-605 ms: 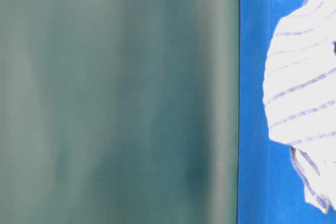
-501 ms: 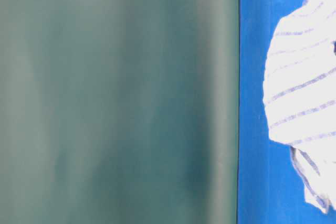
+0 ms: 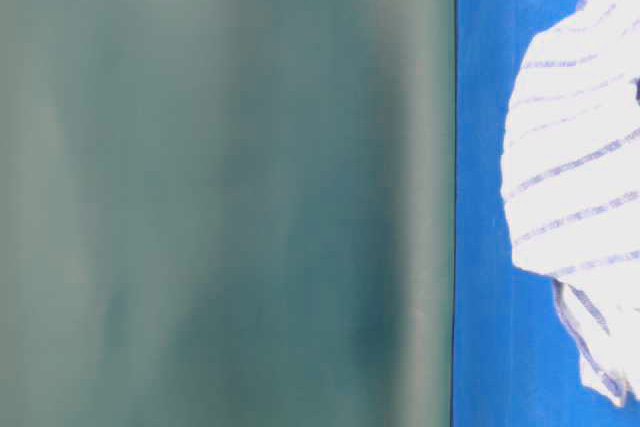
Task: Lift the towel with both arms.
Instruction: 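Move both grippers inward toward opposite sides of the striped towel, then close both grippers on the towel's left and right edges, then raise both grippers, lifting the towel off the table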
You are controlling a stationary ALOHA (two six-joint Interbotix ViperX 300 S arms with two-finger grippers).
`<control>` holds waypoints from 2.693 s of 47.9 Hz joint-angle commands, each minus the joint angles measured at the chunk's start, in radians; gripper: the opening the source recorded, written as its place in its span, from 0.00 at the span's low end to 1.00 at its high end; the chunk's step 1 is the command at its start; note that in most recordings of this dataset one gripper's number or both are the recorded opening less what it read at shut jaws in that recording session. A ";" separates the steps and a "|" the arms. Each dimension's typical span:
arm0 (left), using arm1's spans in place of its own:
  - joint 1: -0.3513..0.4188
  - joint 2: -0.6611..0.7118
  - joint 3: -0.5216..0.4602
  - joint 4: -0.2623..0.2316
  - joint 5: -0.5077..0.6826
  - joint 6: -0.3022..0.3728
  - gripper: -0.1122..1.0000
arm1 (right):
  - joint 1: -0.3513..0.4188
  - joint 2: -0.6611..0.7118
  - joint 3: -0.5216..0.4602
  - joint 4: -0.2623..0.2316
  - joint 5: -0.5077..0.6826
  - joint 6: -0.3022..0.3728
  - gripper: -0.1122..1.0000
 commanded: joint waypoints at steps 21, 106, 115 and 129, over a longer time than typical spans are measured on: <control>0.009 0.414 -0.124 -0.002 -0.015 0.002 0.92 | 0.015 0.422 -0.167 0.005 0.117 0.003 0.70; 0.072 0.337 -0.382 -0.003 0.419 -0.014 0.14 | -0.031 0.374 -0.383 0.002 0.242 0.034 0.13; 0.075 0.215 -0.482 -0.002 0.574 -0.008 0.14 | -0.043 0.275 -0.503 -0.011 0.387 0.031 0.13; 0.097 0.121 -0.638 0.000 0.713 -0.003 0.14 | -0.044 0.187 -0.687 -0.071 0.545 0.028 0.13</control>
